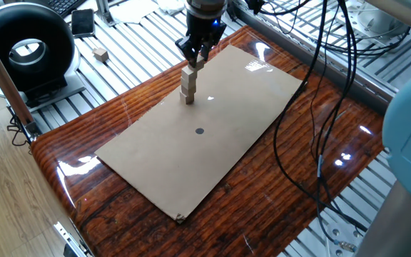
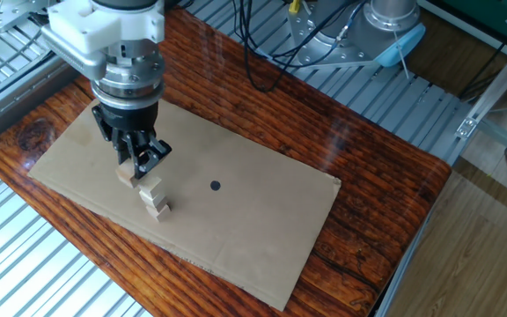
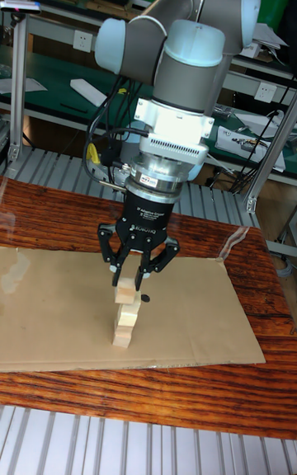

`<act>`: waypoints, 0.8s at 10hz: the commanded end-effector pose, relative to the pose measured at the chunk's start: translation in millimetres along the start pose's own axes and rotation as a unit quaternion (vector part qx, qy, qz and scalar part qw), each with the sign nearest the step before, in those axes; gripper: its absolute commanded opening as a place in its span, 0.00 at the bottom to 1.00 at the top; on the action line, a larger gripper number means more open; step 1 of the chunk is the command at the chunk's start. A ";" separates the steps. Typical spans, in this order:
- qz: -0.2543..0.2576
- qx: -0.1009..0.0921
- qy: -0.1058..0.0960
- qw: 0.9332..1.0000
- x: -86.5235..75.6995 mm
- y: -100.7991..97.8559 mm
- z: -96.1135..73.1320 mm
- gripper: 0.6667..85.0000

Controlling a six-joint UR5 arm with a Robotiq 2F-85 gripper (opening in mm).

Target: Stack the blocks in a vertical line of five

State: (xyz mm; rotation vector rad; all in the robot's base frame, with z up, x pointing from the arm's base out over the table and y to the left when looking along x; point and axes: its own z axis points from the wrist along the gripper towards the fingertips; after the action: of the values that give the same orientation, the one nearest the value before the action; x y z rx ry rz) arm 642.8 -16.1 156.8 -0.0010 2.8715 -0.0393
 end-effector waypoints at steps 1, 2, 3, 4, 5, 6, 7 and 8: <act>0.002 -0.001 -0.015 1.000 -7.8 -0.8 -3.0 0.00; 0.002 -0.002 -0.009 1.000 -4.9 -0.1 -17.3 0.00; 0.002 -0.003 -0.004 1.000 -3.4 1.4 -29.8 0.00; 0.002 -0.005 0.001 1.000 -2.8 4.8 -36.1 0.00; 0.001 -0.006 0.005 1.000 -2.0 8.2 -36.2 0.00; -0.006 -0.007 0.012 1.000 -0.5 9.0 -33.1 0.00; -0.009 -0.007 0.016 1.000 0.2 9.5 -30.1 0.00; -0.013 -0.008 0.022 1.000 1.5 9.7 -27.7 0.00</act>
State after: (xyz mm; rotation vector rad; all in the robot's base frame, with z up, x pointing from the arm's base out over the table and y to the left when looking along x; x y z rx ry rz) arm 635.9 -10.0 182.6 -0.0252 2.8936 -0.0411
